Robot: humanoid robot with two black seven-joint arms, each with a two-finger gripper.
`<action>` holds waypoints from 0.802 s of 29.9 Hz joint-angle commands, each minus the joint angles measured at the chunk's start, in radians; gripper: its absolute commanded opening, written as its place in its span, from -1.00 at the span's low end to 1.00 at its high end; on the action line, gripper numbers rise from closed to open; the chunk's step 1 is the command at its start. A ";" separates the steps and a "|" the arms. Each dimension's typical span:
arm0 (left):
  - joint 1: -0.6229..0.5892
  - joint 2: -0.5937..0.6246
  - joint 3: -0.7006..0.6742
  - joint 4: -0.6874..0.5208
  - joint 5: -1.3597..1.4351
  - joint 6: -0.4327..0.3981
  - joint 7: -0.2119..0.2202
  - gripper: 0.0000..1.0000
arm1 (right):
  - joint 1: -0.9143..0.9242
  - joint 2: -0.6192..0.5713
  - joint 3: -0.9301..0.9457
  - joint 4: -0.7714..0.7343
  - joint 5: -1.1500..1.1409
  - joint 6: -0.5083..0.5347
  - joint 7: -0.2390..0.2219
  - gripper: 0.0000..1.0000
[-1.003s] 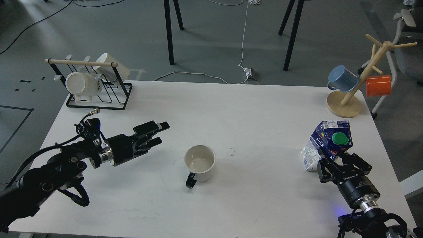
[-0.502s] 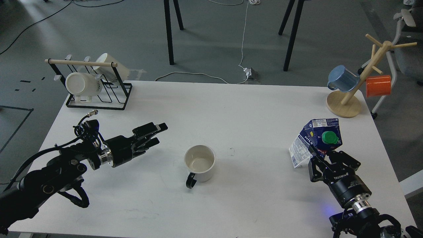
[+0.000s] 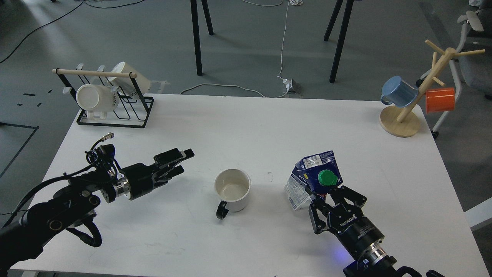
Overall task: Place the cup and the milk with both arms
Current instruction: 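Carry the milk carton with the right gripper beside the white mug and release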
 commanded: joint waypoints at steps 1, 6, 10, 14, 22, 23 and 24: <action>0.002 0.000 0.000 0.000 0.001 0.000 0.000 0.89 | 0.006 0.020 -0.020 -0.006 -0.011 0.000 0.000 -0.25; 0.004 0.000 0.000 0.000 0.001 0.000 0.000 0.89 | 0.009 0.049 -0.024 -0.036 -0.031 0.000 0.000 -0.24; 0.004 0.000 0.000 0.000 0.001 0.000 0.000 0.89 | 0.010 0.066 -0.025 -0.046 -0.031 0.000 0.000 -0.22; 0.004 0.000 0.000 0.008 0.001 0.000 0.000 0.89 | 0.013 0.080 -0.025 -0.057 -0.033 0.000 -0.002 -0.18; 0.004 0.000 0.000 0.016 0.001 0.000 0.000 0.89 | 0.010 0.080 -0.024 -0.066 -0.039 0.000 -0.002 0.17; 0.004 0.000 0.000 0.017 0.001 0.000 0.000 0.89 | 0.010 0.080 -0.024 -0.066 -0.039 0.000 -0.002 0.25; 0.004 0.000 0.000 0.017 0.001 0.000 0.000 0.89 | 0.010 0.080 -0.024 -0.065 -0.039 0.000 -0.002 0.34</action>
